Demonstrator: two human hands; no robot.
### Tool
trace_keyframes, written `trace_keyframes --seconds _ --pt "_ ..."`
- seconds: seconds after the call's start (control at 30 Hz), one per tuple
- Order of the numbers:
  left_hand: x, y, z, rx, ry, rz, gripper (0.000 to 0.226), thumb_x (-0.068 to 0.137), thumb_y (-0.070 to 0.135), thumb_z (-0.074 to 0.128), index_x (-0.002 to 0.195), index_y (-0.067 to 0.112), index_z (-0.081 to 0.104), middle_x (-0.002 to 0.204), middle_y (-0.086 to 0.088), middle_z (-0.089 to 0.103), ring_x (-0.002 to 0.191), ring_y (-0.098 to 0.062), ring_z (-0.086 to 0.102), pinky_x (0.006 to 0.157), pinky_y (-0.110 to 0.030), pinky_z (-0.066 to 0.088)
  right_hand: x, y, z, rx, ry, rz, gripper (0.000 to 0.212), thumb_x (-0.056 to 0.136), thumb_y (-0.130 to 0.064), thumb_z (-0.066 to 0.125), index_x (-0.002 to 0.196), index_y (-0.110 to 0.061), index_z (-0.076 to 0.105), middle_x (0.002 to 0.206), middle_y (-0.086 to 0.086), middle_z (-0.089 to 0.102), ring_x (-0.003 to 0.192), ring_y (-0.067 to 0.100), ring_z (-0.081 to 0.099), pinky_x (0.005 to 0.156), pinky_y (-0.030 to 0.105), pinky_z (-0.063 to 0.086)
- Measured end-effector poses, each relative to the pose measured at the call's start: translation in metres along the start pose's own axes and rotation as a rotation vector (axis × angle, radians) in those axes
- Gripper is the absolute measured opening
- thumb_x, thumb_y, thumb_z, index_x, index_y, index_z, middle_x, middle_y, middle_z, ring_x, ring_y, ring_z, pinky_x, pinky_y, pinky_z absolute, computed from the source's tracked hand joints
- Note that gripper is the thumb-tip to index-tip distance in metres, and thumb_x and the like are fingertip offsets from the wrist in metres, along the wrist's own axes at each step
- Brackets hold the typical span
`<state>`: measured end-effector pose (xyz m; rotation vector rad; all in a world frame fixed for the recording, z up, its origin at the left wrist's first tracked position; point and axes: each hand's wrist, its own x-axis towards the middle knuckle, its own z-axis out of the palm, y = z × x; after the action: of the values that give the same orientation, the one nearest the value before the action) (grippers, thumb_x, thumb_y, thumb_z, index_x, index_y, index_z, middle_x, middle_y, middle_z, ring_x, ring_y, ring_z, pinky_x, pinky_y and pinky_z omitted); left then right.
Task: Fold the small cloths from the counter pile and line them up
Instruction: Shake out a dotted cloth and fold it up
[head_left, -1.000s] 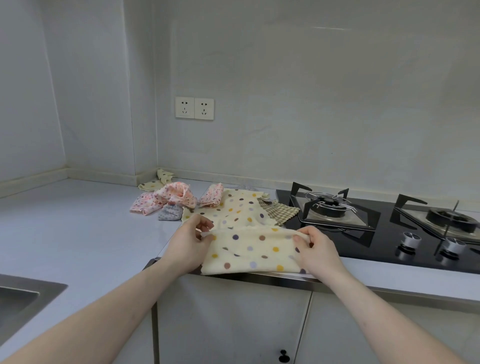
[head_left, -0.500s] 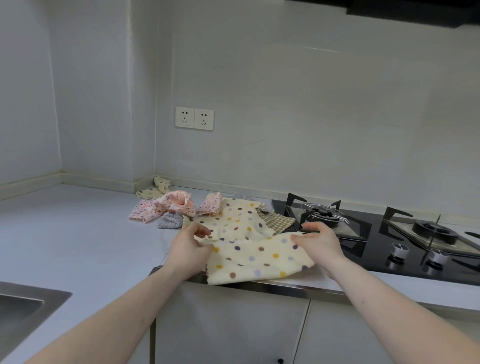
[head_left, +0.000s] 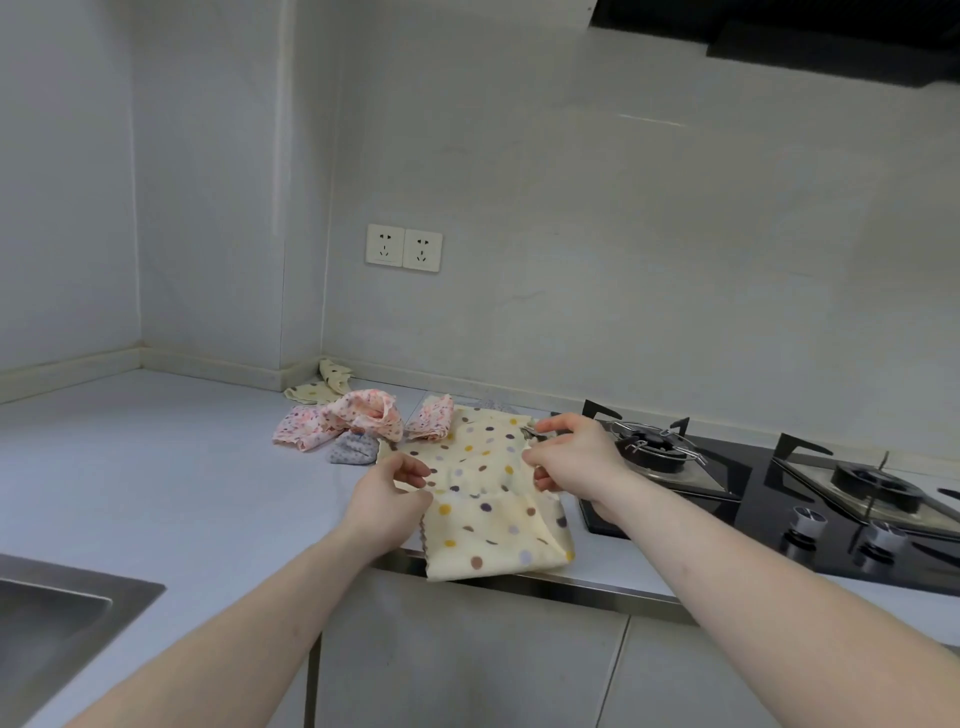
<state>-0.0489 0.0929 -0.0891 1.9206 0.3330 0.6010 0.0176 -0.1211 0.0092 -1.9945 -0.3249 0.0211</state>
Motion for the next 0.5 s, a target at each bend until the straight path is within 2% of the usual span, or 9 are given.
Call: trace_keyframes --seconds 0.13,0.27,0.4,0.5 --pt "0.001 -0.001 0.0 -0.002 -0.004 -0.008 0.023 0.085 0.005 0.068 0.101 0.021 0.066 0.102 0.004 0.066 0.072 -0.015 0.065 0.062 -0.02 0.046 -0.005 -0.006 0.023 0.038 -0.033 0.0 0.033 0.084 0.002 0.065 0.114 -0.012 0.061 0.079 0.008 0.073 0.051 0.015 0.065 0.064 0.031 0.062" --pt "0.003 -0.001 -0.001 0.006 0.01 -0.013 0.021 0.086 0.004 0.067 0.102 0.018 0.068 0.101 0.004 0.067 0.076 -0.015 0.065 0.062 -0.019 0.045 -0.01 -0.008 0.05 0.061 -0.098 0.019 0.033 0.086 0.001 0.067 0.115 -0.013 0.06 0.081 0.008 0.073 0.053 0.014 0.067 0.054 0.025 0.056" --pt "0.003 -0.001 0.0 0.019 0.023 -0.009 0.021 0.085 0.004 0.066 0.101 0.017 0.069 0.098 0.004 0.067 0.077 -0.01 0.063 0.06 -0.016 0.041 -0.013 -0.004 0.075 0.068 -0.146 0.025 0.031 0.087 0.001 0.07 0.114 -0.012 0.061 0.091 0.006 0.07 0.057 0.015 0.07 0.061 0.028 0.063" --pt "0.004 -0.002 0.0 0.022 0.035 -0.009 0.021 0.085 0.003 0.066 0.101 0.017 0.069 0.098 0.003 0.067 0.08 -0.008 0.062 0.06 -0.014 0.042 -0.015 0.005 0.085 0.063 -0.196 0.049 0.032 0.086 0.002 0.07 0.113 -0.014 0.061 0.093 0.008 0.073 0.068 0.019 0.074 0.069 0.035 0.065"
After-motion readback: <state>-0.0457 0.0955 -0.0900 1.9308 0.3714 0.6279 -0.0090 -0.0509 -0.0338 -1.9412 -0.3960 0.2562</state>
